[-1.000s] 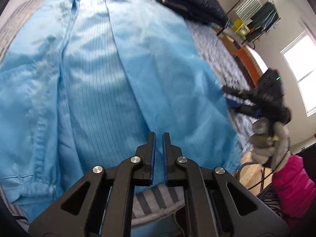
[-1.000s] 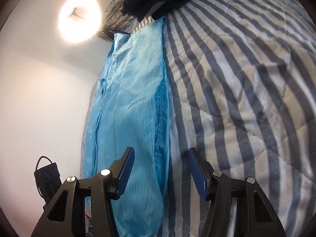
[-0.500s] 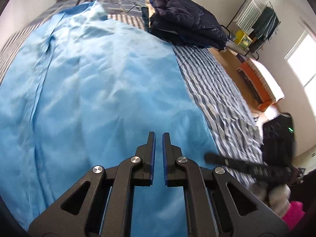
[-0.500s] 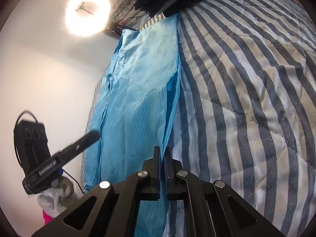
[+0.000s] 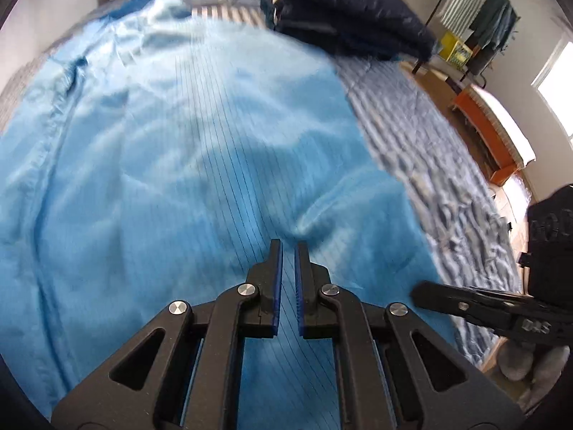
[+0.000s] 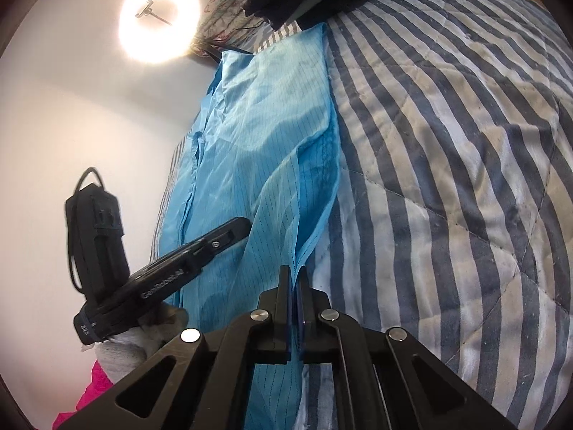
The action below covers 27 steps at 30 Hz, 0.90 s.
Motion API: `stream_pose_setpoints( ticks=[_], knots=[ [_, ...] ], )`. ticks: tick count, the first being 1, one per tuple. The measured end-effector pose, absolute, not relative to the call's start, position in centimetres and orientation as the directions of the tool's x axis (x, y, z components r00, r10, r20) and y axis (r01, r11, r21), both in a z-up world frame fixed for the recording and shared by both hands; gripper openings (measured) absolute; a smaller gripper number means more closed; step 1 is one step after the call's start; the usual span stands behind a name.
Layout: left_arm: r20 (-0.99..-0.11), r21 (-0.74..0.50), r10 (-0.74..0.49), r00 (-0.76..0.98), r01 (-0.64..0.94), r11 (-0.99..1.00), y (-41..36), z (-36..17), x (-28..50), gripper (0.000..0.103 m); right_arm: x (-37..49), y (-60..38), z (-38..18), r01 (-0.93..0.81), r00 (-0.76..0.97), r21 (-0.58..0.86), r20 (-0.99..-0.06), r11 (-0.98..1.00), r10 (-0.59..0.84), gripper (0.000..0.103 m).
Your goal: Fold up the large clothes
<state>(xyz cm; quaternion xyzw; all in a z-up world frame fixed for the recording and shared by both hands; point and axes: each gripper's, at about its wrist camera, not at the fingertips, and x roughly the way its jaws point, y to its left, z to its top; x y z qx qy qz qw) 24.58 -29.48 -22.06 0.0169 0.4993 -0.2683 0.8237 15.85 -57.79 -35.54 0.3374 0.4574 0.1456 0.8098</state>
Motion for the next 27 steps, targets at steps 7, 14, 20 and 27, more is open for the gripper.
stream_pose_setpoints(
  ticks=[7,14,20,27],
  knots=[
    [-0.802,-0.29,-0.498,0.33,0.513,0.808,-26.7,-19.4,19.6,0.004,14.8,-57.3,-33.2,0.047,0.576,0.691,-0.609,0.721,0.546,0.0],
    [-0.847,-0.339,-0.49,0.205,0.501,0.796,-25.2,-23.6,16.0,0.004,15.7,-55.2,-32.3,0.047,0.572,0.64,-0.647,0.767,0.504,0.0],
    [-0.833,-0.316,-0.498,0.243,0.531,0.787,-24.4,-21.9,14.9,0.004,16.5,-52.5,-30.5,-0.003,0.567,0.564,-0.679,0.826,0.466,0.0],
    [-0.706,-0.403,-0.584,0.4,0.451,0.796,-17.2,-14.2,15.3,0.004,16.9,-49.3,-28.7,-0.083,0.567,0.454,-0.711,0.887,0.416,0.0]
  ],
)
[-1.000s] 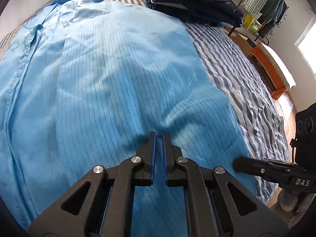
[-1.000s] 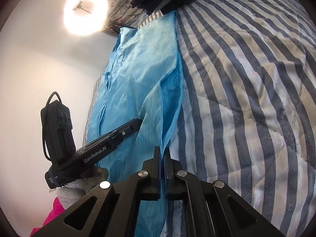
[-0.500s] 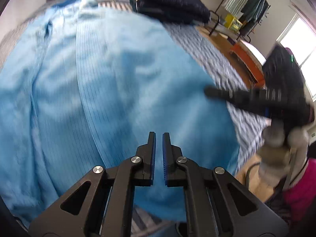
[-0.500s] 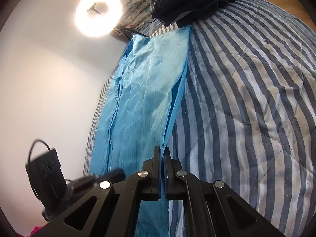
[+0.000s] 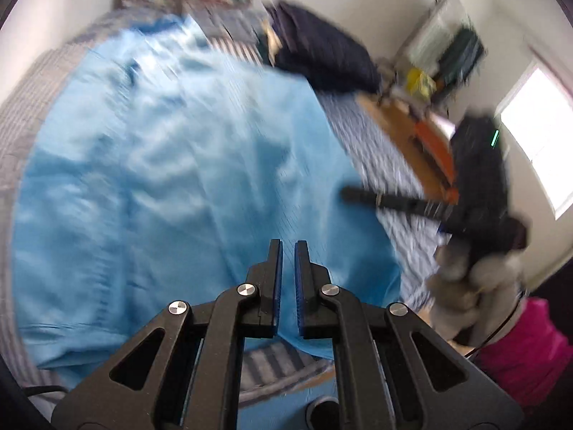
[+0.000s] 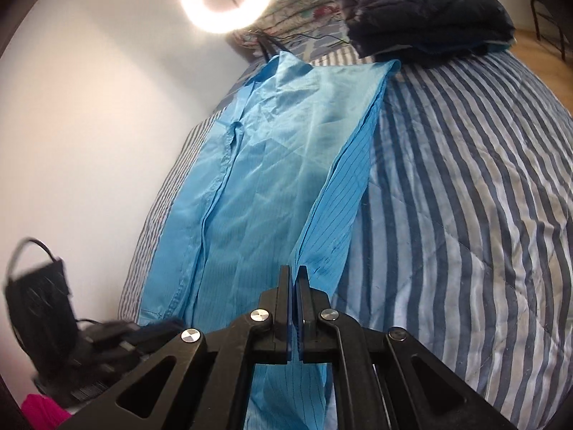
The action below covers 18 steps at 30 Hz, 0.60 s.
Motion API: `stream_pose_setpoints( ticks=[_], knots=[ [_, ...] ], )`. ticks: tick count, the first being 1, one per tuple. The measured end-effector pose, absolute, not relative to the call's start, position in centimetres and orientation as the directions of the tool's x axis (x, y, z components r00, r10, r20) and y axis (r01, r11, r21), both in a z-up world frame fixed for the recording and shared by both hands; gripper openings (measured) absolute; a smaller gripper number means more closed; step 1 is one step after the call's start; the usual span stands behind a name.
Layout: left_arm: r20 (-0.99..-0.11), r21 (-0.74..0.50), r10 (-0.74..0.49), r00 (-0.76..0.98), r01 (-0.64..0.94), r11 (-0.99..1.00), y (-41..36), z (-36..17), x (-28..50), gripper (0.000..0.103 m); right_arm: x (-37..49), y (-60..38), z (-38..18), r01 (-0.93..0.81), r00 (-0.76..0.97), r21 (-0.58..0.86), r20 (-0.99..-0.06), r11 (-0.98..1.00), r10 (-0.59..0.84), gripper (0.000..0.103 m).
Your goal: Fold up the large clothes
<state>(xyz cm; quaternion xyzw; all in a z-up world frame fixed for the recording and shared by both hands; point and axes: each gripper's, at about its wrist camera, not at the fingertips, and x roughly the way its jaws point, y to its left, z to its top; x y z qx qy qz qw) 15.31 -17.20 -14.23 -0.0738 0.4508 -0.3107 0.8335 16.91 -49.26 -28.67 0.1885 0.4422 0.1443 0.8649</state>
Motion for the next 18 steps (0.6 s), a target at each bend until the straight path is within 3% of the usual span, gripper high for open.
stream_pose_setpoints(
  ticks=[8,18],
  knots=[
    [-0.616,-0.438,-0.517,0.595,0.287,0.852,-6.5,-10.5,17.6,0.004,18.4,-41.9,-28.4,-0.224,0.519,0.295,-0.771,0.929,0.37,0.0],
    [-0.635,-0.476,-0.458,0.622,0.152,0.866,-0.7,-12.4,19.6,0.004,19.7,-32.6,-32.8,-0.389,0.394,0.117,-0.875,0.914,0.28,0.0]
  ],
)
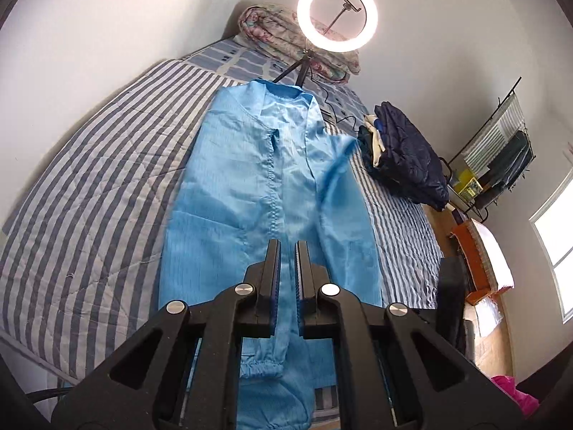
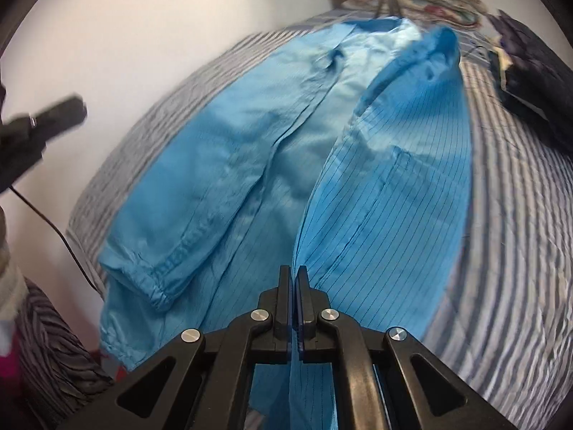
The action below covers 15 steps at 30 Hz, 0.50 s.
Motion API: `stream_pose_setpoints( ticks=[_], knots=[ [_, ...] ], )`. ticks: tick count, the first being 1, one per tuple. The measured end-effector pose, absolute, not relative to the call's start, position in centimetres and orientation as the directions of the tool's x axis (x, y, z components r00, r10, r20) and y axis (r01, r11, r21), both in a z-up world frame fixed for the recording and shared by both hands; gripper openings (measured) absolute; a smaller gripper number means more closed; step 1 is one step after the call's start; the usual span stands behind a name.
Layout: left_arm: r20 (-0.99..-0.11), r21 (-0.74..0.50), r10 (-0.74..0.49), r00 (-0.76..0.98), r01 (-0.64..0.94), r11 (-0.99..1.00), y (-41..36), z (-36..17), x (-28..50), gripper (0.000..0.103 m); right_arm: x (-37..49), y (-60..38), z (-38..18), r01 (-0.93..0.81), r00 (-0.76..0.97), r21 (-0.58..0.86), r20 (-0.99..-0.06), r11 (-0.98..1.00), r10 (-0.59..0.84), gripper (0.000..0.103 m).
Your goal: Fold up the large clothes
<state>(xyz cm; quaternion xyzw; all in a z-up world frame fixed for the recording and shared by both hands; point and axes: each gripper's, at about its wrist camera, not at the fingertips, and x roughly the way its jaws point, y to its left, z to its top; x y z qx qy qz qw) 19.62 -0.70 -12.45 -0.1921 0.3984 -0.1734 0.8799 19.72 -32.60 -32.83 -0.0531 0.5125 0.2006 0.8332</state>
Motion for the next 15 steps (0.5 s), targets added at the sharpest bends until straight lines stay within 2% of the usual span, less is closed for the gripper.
stream_pose_setpoints(
  ticks=[5,15],
  knots=[
    [-0.635,-0.468,-0.449,0.628,0.149,0.871,-0.4,-12.8,19.5,0.004,20.2,-31.7,-34.0,-0.397,0.36,0.136,-0.887,0.908,0.29,0.0],
    [-0.633,-0.469,-0.451,0.629,0.151,0.87,-0.3,-12.5,19.4,0.004,21.7,-31.1,-32.9,-0.341,0.351,0.326,-0.826,0.882,0.441,0.0]
  ],
)
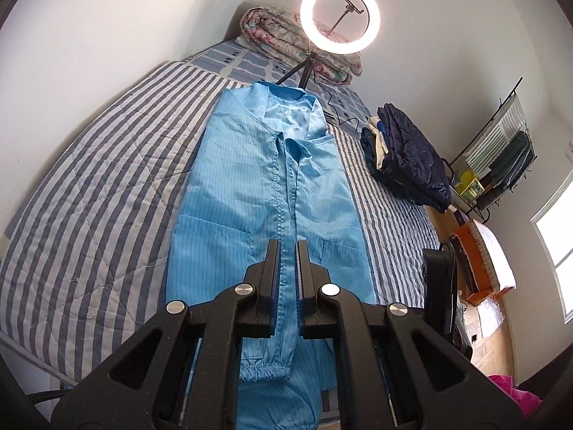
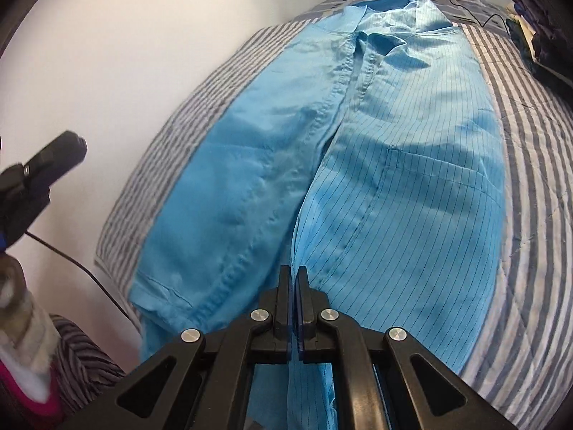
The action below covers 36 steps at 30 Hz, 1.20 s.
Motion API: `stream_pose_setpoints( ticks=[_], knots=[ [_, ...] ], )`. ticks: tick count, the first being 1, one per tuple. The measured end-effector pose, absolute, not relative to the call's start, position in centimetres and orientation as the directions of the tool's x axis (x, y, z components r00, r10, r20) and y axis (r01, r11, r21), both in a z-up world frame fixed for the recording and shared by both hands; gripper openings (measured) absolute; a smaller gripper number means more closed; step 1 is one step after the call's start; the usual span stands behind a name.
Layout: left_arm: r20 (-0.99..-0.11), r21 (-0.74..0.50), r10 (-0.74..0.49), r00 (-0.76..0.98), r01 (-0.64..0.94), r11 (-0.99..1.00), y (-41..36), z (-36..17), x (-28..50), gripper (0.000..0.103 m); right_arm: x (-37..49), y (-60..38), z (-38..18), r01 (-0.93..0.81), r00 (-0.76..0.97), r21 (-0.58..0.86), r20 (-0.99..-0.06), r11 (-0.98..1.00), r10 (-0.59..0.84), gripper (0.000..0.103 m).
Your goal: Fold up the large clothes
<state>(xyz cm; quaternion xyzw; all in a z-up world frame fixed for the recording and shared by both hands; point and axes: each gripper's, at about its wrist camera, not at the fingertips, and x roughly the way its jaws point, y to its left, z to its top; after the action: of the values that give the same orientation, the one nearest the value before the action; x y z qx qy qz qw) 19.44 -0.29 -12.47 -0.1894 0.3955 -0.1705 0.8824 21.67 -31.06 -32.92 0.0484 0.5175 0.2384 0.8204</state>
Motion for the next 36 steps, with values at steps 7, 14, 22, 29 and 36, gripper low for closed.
stream_pose_setpoints(
  ticks=[7,14,22,29,36],
  knots=[
    [-0.654,-0.458,-0.437,0.618,0.137,0.878,0.6,-12.9,19.4,0.004,20.4,-31.7,-31.0,-0.401,0.29,0.54,-0.691,0.74,0.661,0.042],
    [-0.707,-0.439,-0.411,0.575,0.098,0.893,2.4,-15.7,19.4,0.004,17.2,-36.8,-30.7,-0.336,0.444,0.303,-0.784,0.892,0.434,0.03],
    [-0.802,-0.391,-0.385,0.457,0.087,0.916,1.6,-20.5,19.0,0.008,15.2,-38.0,-35.2,-0.321,0.379,0.172,-0.878,0.931,0.293,0.026],
    [-0.802,-0.425,-0.359,0.478,-0.035,0.904,5.6,-22.1,19.0,0.05,14.7,-42.2,-34.1,-0.199,0.436,0.323,-0.816,0.925,0.379,0.049],
    [-0.775,-0.585,-0.51,0.374,-0.118,0.802,8.1,-26.0,19.2,0.047,15.8,-44.5,-36.6,-0.106,0.374,0.555,-0.747,0.825,0.55,0.049]
  ],
)
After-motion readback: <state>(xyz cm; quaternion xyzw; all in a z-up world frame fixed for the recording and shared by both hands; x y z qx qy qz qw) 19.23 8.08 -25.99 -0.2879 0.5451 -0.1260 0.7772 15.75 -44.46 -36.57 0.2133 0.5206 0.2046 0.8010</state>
